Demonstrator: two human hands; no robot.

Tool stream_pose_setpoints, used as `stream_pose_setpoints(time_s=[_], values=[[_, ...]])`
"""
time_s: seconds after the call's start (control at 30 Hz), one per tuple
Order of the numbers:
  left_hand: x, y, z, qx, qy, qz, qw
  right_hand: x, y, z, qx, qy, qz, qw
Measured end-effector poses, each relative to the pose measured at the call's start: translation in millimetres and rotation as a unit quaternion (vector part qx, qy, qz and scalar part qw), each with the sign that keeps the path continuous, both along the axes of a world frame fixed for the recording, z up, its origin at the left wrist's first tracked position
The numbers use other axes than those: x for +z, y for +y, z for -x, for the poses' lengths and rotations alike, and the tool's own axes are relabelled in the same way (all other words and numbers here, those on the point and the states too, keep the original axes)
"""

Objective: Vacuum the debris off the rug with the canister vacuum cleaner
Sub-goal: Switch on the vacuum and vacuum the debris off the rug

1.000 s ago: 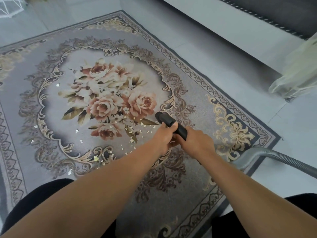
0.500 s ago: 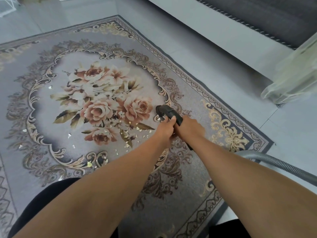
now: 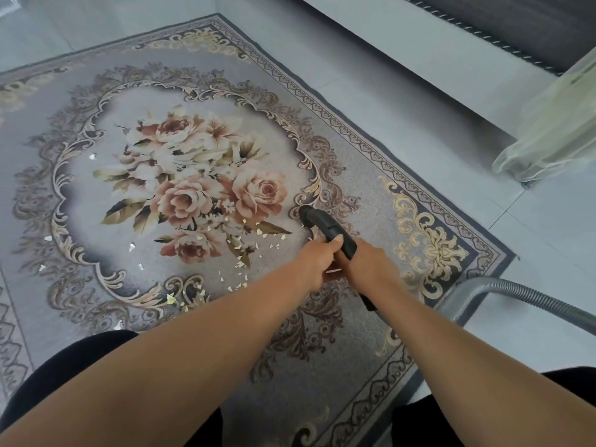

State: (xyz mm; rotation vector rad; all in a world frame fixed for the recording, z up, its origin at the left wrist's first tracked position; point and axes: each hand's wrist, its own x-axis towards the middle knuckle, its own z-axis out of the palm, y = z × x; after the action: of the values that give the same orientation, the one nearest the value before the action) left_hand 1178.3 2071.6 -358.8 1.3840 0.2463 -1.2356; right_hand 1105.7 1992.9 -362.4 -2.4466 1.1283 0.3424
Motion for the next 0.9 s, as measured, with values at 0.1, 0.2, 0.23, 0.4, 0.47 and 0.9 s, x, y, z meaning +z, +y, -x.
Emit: stream_pose_setpoints(time_s=[0.1, 0.2, 0.23, 0.4, 0.47, 0.9], values=[[1.7, 1.7, -8.0, 0.039, -0.012, -0.002, 0.999, 7.2, 0.6, -16.6, 0.029, 0.001, 0.017, 0.999], [1.1, 3.4, -13.4, 0.065, -0.035, -0.021, 0.997, 12.0, 5.7, -27.5, 0.046, 0.007, 0.018, 0.999], [0.5, 4.1, -11.1, 0.061, -0.037, -0.028, 0.997, 12.1, 7.4, -23.9, 0.041, 0.007, 0.012, 0.999], [-0.5, 10.8, 13.5, -0.001, 0.002, -0.051, 0.999, 10.9, 12.0, 27.6, 0.088, 0.019, 0.003, 0.996], [-1.0, 13.7, 20.5, -0.024, 0.017, -0.058, 0.998, 11.1, 12.9, 40.8, 0.102, 0.031, 0.001, 0.994], [-5.7, 17.2, -1.3, -0.004, -0.006, -0.068, 0.998, 4.6, 24.5, 13.5, 0.062, -0.010, -0.039, 0.997]])
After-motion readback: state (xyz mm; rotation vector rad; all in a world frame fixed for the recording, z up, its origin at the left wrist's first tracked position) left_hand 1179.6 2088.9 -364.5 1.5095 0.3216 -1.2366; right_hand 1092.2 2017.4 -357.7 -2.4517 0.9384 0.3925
